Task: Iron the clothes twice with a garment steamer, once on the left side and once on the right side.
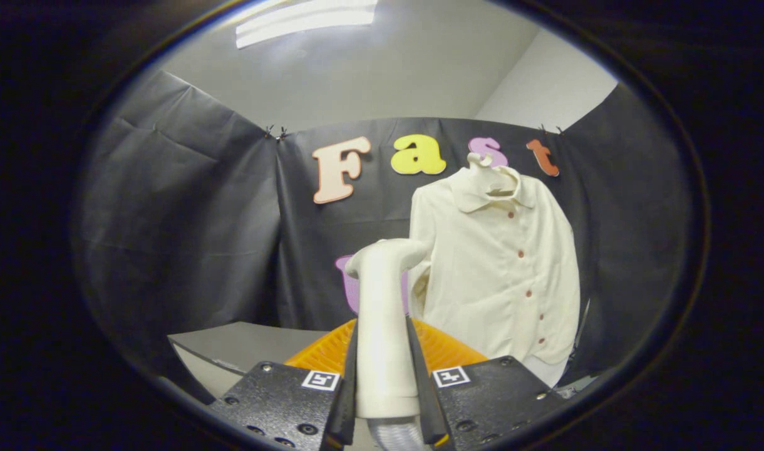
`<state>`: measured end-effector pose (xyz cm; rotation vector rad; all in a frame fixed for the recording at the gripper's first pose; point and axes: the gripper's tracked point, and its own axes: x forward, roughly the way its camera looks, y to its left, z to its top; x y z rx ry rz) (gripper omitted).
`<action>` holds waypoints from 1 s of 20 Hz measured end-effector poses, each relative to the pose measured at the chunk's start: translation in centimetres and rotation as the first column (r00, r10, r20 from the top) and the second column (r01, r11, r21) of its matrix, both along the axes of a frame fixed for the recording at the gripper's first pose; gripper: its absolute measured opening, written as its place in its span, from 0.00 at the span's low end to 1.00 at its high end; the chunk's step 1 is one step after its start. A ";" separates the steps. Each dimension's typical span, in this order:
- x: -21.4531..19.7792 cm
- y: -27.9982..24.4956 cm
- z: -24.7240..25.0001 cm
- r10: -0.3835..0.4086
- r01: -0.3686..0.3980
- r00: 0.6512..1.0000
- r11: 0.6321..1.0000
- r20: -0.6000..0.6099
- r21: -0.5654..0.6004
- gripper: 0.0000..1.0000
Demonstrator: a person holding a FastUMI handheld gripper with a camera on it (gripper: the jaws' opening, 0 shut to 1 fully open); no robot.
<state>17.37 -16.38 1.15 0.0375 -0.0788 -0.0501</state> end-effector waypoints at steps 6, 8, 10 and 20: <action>1.8 -6.1 1.5 -0.065 0.065 0.997 0.998 0.030 -0.003 0.40; 2.9 -7.9 1.9 -0.079 0.078 0.996 0.997 0.039 0.018 0.40; 4.0 -9.4 2.3 -0.086 0.084 0.995 0.996 0.052 0.041 0.40; 10.8 -14.1 1.0 -0.061 0.056 0.997 0.991 0.038 0.124 0.40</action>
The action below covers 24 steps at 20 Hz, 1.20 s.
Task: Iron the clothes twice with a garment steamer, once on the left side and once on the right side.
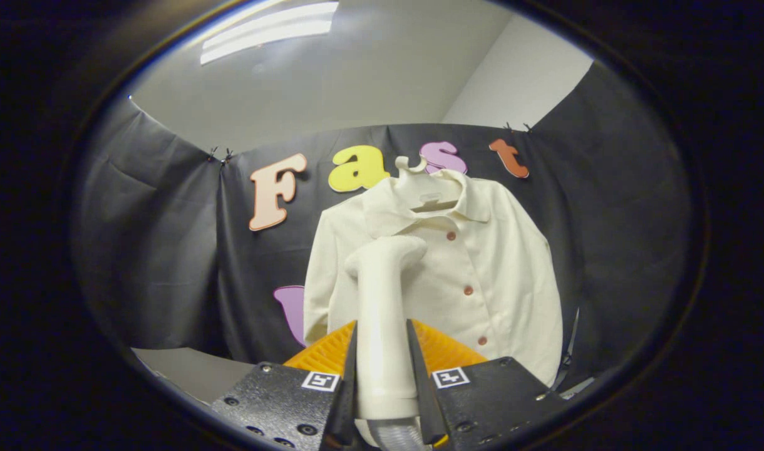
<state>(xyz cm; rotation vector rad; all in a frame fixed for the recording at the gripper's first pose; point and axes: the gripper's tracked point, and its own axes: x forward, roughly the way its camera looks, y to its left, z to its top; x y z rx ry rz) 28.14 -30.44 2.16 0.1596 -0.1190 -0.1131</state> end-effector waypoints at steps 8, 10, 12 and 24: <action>-0.9 -0.4 -3.3 0.025 -0.023 0.999 0.998 -0.030 0.056 0.40; -1.3 -0.4 -3.9 0.025 -0.023 0.999 0.998 -0.039 0.061 0.40; -1.5 -0.4 -5.0 0.027 -0.023 0.998 0.998 -0.055 0.065 0.40; -4.2 -0.6 -11.7 0.039 -0.022 0.988 0.994 -0.152 0.107 0.40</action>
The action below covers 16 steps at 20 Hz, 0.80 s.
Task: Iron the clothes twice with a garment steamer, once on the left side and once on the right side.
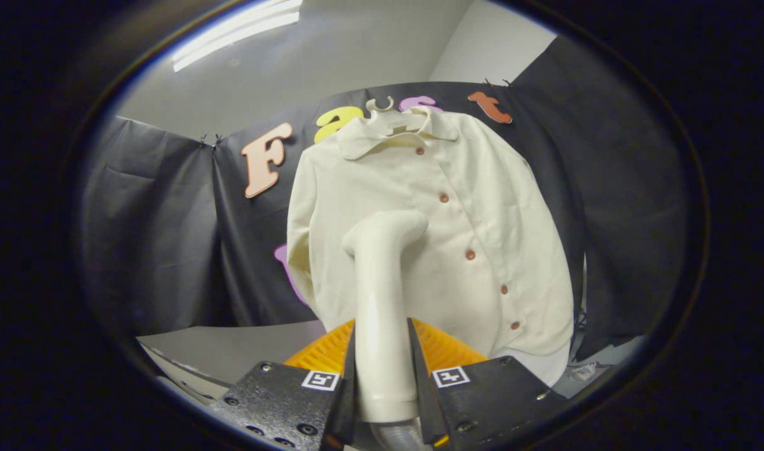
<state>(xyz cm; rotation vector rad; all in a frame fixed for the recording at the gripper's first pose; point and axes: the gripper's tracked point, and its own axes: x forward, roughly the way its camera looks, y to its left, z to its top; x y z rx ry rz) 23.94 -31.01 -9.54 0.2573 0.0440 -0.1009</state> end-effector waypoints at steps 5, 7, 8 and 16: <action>-1.0 -0.3 -3.3 0.000 0.000 0.999 1.000 -0.042 0.004 0.40; -1.6 -0.5 -5.2 -0.002 0.002 0.997 1.000 -0.072 0.003 0.40; -1.9 -0.6 -5.8 -0.003 0.004 0.997 1.000 -0.081 0.007 0.40; -3.7 -0.9 -10.9 0.004 0.003 0.989 0.999 -0.149 0.043 0.40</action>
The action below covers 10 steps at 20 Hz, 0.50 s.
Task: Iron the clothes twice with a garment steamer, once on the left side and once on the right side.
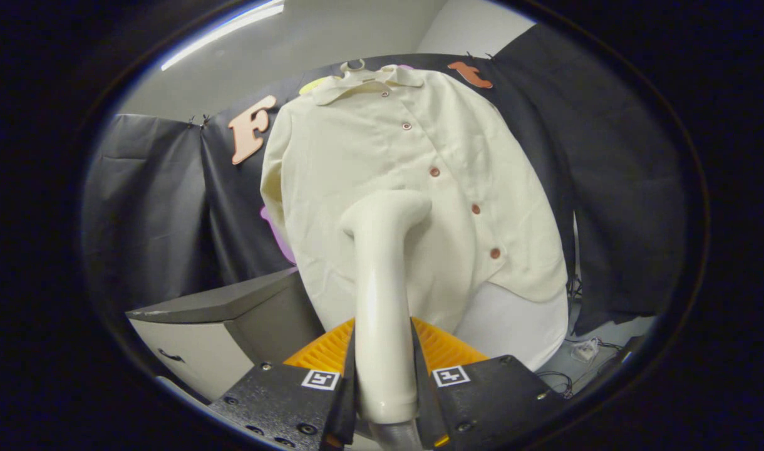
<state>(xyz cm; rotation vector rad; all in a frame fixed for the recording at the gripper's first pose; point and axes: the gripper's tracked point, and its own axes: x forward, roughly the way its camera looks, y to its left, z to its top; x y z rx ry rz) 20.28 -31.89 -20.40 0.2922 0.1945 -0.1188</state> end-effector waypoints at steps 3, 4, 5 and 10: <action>-1.1 0.0 -1.9 0.001 -0.001 1.000 1.000 -0.031 0.002 0.40; -1.5 0.1 -3.1 0.002 -0.002 0.999 1.000 -0.046 0.004 0.40; -1.9 0.1 -3.9 0.003 -0.003 0.998 1.000 -0.059 0.008 0.40; -3.9 0.1 -7.6 0.008 -0.006 0.994 1.000 -0.113 0.019 0.40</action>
